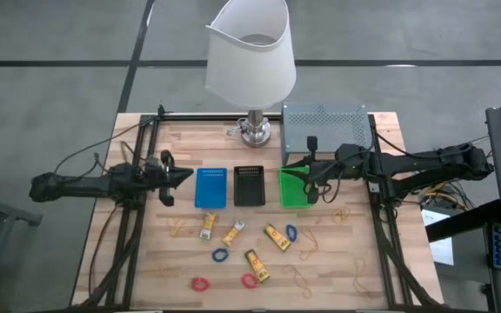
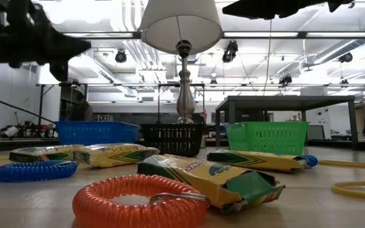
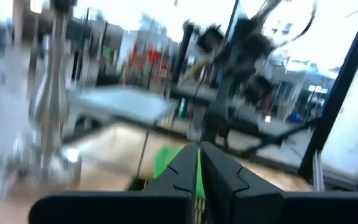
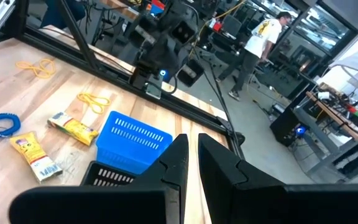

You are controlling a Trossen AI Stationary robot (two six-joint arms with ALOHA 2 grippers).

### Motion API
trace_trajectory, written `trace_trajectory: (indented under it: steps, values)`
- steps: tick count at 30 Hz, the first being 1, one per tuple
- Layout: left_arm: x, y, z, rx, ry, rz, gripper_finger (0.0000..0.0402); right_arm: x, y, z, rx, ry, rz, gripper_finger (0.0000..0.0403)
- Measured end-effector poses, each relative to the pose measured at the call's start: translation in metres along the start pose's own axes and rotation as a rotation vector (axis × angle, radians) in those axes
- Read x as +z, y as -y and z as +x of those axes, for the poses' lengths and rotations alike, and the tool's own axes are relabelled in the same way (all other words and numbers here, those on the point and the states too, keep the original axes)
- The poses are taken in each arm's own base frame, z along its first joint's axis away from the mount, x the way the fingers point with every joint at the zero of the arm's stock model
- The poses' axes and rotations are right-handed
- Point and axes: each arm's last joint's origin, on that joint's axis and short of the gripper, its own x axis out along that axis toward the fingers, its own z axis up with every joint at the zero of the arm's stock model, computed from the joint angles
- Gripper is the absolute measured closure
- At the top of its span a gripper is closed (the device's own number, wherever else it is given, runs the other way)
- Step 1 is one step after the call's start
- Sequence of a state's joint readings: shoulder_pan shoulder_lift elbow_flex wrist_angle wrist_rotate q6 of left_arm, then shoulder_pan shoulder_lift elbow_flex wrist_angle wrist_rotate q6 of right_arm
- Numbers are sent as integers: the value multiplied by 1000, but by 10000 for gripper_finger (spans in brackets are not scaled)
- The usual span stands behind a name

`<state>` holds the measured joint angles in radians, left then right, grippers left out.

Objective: Pick & Place Office Desk Supplies
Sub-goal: Put the yellow rubber band into the blue bin

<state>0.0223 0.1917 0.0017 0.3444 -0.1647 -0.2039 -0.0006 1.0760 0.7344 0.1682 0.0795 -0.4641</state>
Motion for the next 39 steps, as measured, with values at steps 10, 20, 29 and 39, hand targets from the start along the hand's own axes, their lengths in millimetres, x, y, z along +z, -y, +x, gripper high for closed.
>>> trace_trajectory:
  steps: [10,20,29,39]
  values:
    - [27,6,1,28,-142,45,374,-1,-1,1,3,-7,-1,369]
    - [56,14,11,44,-223,54,374,-2,-1,1,3,-7,-1,369]
    - [67,21,38,106,-487,65,374,-1,-1,1,3,-7,-1,369]
    - [76,24,59,419,-857,-186,374,-2,-1,1,3,-7,-1,369]
